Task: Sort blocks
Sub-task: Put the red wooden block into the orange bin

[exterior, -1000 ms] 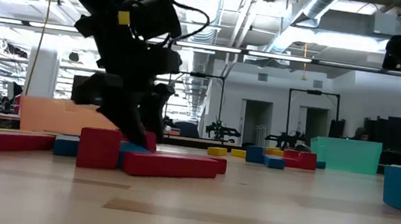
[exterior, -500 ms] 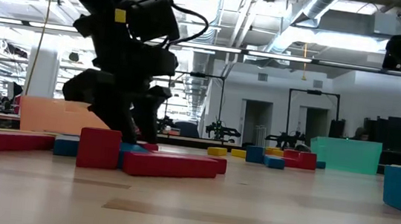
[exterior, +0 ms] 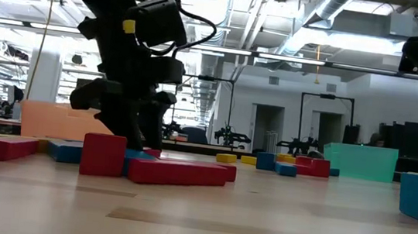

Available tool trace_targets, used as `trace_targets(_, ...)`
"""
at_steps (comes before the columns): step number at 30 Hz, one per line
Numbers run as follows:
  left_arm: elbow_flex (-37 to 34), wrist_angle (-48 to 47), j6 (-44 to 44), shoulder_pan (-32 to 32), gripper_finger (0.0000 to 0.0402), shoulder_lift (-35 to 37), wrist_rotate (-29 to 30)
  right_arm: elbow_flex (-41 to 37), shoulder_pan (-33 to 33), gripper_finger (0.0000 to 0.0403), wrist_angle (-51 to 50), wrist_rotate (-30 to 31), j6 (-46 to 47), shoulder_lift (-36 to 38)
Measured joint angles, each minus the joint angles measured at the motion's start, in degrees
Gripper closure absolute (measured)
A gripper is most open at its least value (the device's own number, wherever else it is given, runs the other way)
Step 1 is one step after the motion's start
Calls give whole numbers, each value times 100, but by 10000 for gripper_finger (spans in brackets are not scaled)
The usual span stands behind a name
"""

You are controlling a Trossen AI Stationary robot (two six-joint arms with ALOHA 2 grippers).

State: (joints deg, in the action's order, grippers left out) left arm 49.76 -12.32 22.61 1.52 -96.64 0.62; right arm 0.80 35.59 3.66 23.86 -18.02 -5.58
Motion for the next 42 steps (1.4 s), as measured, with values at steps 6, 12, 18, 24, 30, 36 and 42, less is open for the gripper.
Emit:
trace_targets(6,0,-31,-32,-1,201,0,-4,0,0,255,0,0,2,-2)
trace_targets(12,0,-82,64,-2,230,0,-14,0,1,255,0,2,0,-1)
trace_targets(18,0,70,107,-2,264,-2,-20,0,1,255,0,2,0,-2)
trace_targets(24,0,197,138,-2,279,-1,-26,0,0,255,0,0,2,0)
trace_targets(30,117,-40,157,-6,277,21,-24,0,0,255,-2,0,0,-1)
trace_targets(36,834,-930,173,-84,278,28,-13,0,1,255,-2,0,0,-2)
trace_targets(42,1672,-2286,343,-221,278,33,626,0,1,255,-2,0,2,-1)
